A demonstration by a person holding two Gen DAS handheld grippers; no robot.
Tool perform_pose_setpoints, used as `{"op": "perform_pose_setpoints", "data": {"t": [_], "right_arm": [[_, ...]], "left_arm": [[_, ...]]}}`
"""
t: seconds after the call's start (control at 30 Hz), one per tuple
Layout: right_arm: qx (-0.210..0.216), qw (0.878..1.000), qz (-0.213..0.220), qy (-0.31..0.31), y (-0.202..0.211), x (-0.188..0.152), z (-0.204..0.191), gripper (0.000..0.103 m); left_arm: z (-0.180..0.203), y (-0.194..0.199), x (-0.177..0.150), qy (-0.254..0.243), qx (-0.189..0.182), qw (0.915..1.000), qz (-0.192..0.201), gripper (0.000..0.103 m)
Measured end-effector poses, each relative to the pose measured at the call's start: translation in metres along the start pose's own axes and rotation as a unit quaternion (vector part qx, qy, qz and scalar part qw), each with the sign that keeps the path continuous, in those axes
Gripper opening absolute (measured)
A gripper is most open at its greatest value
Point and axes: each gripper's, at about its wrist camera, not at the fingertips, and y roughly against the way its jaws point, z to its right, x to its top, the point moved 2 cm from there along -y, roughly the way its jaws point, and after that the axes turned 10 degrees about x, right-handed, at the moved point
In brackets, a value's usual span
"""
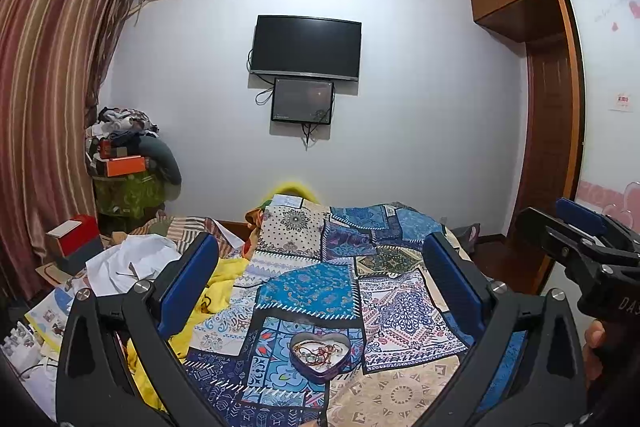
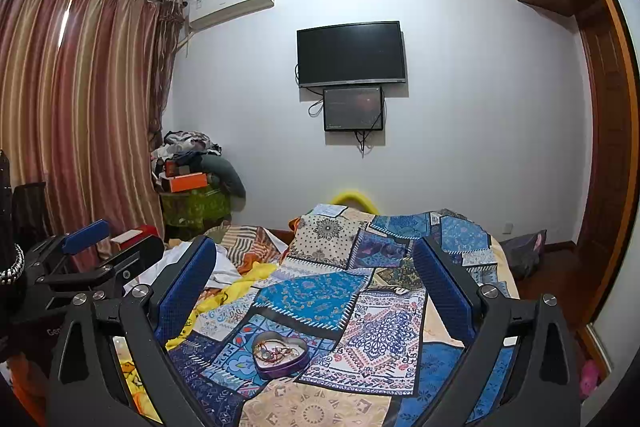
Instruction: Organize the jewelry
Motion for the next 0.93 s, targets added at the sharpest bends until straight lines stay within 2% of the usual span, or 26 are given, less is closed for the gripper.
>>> {"op": "perform_pose_setpoints", "data": {"t": [0.93], "right_arm": [[-0.009, 1.000, -0.014, -0.019, -0.007, -0.012, 0.015, 0.098]], "left_arm": [[0.008, -0.011, -0.002, -0.010, 0.003, 0.9998, -0.015, 0.103]]}}
